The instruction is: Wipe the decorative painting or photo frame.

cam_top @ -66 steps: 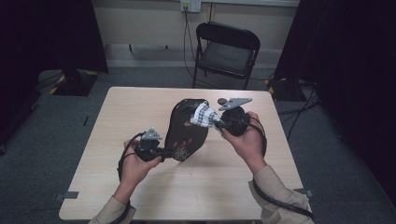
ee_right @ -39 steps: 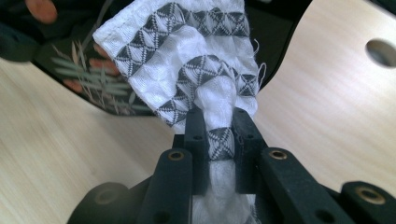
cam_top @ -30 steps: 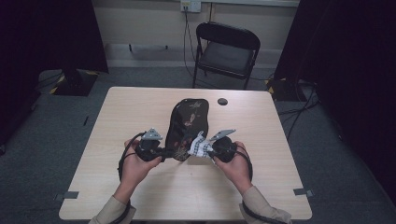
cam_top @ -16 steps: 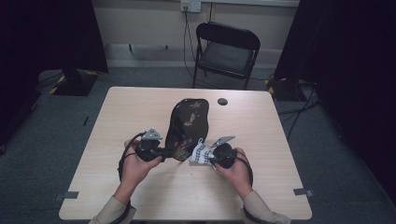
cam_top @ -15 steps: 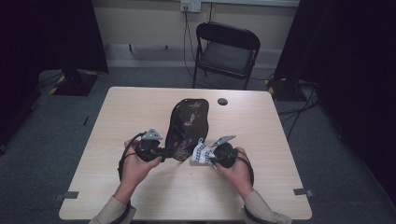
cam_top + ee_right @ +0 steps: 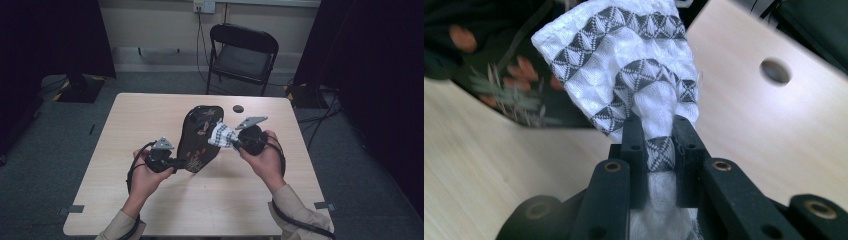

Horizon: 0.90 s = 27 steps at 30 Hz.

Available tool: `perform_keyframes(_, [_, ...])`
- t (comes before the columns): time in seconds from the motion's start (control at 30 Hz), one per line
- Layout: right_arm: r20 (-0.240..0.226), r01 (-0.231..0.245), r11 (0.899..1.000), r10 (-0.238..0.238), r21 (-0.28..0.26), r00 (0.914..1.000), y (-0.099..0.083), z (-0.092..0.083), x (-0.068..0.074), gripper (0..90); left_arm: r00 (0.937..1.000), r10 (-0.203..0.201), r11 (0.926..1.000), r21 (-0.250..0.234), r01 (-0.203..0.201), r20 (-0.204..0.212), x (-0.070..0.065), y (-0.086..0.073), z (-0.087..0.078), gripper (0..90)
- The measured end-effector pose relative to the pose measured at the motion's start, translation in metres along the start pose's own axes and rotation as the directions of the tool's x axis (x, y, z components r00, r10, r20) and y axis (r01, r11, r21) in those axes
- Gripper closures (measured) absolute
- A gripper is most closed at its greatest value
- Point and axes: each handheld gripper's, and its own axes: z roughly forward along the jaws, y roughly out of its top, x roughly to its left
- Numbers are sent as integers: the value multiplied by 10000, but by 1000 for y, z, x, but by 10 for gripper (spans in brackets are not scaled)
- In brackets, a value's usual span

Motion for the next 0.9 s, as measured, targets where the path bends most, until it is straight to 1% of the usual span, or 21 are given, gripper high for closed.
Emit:
perform_keyframes(0.03, [63, 93, 9999, -92, -130, 9999, 8, -5, 0, 800, 10000, 0, 10000, 44, 0, 27, 0, 0, 0, 788])
perform_keyframes(0.07, [128, 211, 9990, -206, -395, 9997, 23, -15, -1, 800, 10000, 2, 10000, 48, -2, 29, 0, 0, 0, 788])
perform_keyframes(0.1, [128, 211, 9990, -206, -395, 9997, 23, -15, -1, 800, 10000, 14, 10000, 59, -14, 31, 0, 0, 0, 788])
perform_keyframes(0.13, [173, 242, 9983, -233, -536, 9996, 30, -19, -1, 799, 10000, 13, 10000, 51, -13, 40, 0, 0, 0, 787])
perform_keyframes(0.17, [201, 257, 9964, -242, -806, 9995, 43, -26, -1, 799, 10000, 2, 10000, 46, -2, 37, 0, 0, 0, 788])
perform_keyframes(0.2, [201, 257, 9964, -242, -806, 9995, 43, -26, -1, 799, 10000, 13, 10000, 61, -13, 32, 0, 0, 0, 788])
perform_keyframes(0.27, [206, 298, 9958, -281, -865, 9994, 52, -28, 0, 799, 10000, 33, 10000, 63, -33, 31, 0, 0, 0, 788])
perform_keyframes(0.33, [182, 370, 9967, -357, -719, 9992, 59, -23, 4, 799, 10000, 14, 10000, 47, -14, 24, 0, 0, 0, 788])
perform_keyframes(0.37, [182, 370, 9967, -357, -719, 9992, 59, -23, 4, 799, 10000, 9, 10000, 65, -9, 44, 0, 0, 0, 788])
perform_keyframes(0.43, [25, 382, 9977, -381, -551, 9993, 56, -14, 9, 799, 10000, 11, 10000, 31, -11, 34, 0, 0, 0, 788])
perform_keyframes(0.5, [-15, 412, 9979, -414, -503, 9991, 54, -11, 10, 799, 10000, 14, 10000, 58, -15, 47, 0, 0, 0, 788])
perform_keyframes(0.53, [-100, 372, 9981, -378, -482, 9992, 49, -6, 12, 799, 10000, 15, 10000, 25, -16, 35, 0, 0, 0, 788])
perform_keyframes(0.57, [-100, 372, 9981, -378, -482, 9992, 49, -6, 12, 799, 10000, 54, 10000, 65, -54, 47, 0, 0, 0, 788])
perform_keyframes(0.77, [-381, 175, 9994, -186, -282, 9991, 29, 10, 16, 799, 10000, 57, 10000, 58, -58, 36, 0, 0, 0, 788])
perform_keyframes(0.8, [-444, 157, 9997, -165, -177, 9989, 22, 16, 18, 799, 10000, 50, 10000, 42, -50, 39, 0, 0, 0, 788])
perform_keyframes(0.83, [-444, 157, 9997, -165, -177, 9989, 22, 16, 18, 799, 10000, 50, 10000, 42, -50, 39, 0, 0, 0, 788])
perform_keyframes(0.87, [-509, 141, 9999, -144, -68, 9986, 15, 22, 20, 799, 10000, 55, 10000, 42, -55, 39, 0, 0, 0, 788])
perform_keyframes(0.9, [-509, 141, 9999, -144, -68, 9986, 15, 22, 20, 799, 10000, 52, 10000, 39, -52, 38, 0, 0, 0, 788])
